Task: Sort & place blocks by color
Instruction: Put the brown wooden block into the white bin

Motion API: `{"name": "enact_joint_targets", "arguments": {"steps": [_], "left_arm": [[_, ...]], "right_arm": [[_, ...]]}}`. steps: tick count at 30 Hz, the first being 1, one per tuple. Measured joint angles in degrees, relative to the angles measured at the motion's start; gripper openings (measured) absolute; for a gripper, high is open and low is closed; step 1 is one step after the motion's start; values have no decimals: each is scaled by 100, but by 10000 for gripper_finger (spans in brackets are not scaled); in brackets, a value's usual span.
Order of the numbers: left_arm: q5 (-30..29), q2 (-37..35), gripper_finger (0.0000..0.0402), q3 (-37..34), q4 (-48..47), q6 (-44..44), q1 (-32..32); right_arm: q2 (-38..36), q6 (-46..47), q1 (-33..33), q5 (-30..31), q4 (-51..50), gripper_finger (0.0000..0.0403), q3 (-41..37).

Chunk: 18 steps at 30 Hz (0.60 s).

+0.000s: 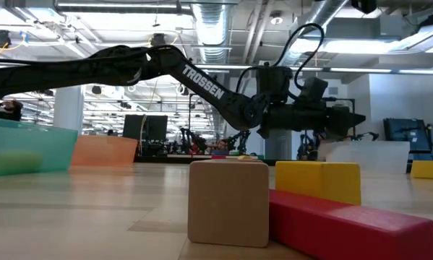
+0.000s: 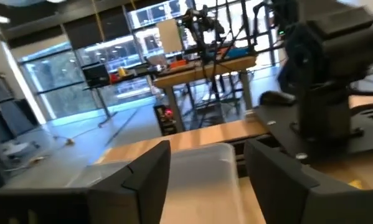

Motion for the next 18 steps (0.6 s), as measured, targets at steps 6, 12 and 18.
{"name": "enact_joint_targets", "arguments": {"steps": [6, 12, 18], "left_arm": [[-21, -367, 204, 0, -364, -155, 9], [-884, -1742, 204, 17, -4226, 94, 13], [-1064, -2286, 206, -9, -7401, -273, 136]], "right_arm": [[0, 35, 99, -15, 48, 282, 0], [0, -135, 322, -13, 77, 282, 218], [-2, -708, 221, 23, 84, 282, 376]]}}
